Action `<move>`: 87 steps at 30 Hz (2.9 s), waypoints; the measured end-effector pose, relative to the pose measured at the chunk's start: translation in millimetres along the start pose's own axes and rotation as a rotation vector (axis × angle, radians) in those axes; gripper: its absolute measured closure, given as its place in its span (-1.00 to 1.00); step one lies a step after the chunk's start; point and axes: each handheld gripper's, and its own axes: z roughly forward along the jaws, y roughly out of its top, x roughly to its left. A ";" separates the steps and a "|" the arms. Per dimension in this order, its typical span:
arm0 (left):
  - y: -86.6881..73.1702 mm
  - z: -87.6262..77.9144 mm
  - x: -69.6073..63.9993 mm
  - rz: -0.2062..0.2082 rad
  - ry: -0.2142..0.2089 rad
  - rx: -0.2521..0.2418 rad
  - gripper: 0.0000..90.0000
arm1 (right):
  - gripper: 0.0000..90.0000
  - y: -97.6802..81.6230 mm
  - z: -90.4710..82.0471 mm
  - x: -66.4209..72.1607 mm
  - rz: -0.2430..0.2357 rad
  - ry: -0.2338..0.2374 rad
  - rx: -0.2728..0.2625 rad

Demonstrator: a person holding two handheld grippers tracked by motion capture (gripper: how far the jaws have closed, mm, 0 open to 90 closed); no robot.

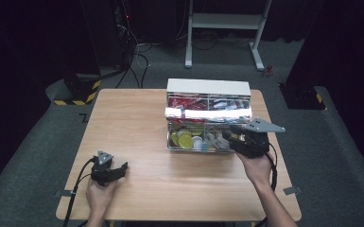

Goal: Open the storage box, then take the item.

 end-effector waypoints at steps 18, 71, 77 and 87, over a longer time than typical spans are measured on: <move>0.0 0.0 0.0 0.000 0.000 0.000 -0.34 | 0.30 17.3 5.0 -4.9 0.010 0.003 0.016; 2.4 -0.8 0.5 -0.010 -0.035 0.009 -0.36 | 0.25 62.6 -17.5 -20.0 0.006 -0.044 -0.038; 8.3 -5.4 -1.2 -0.015 -0.087 -0.010 -0.30 | 0.25 66.2 -18.4 -21.7 0.006 -0.053 -0.044; 27.1 -12.7 -9.7 0.001 -0.169 -0.050 -0.29 | 0.26 70.5 -18.1 -23.7 0.008 -0.053 -0.049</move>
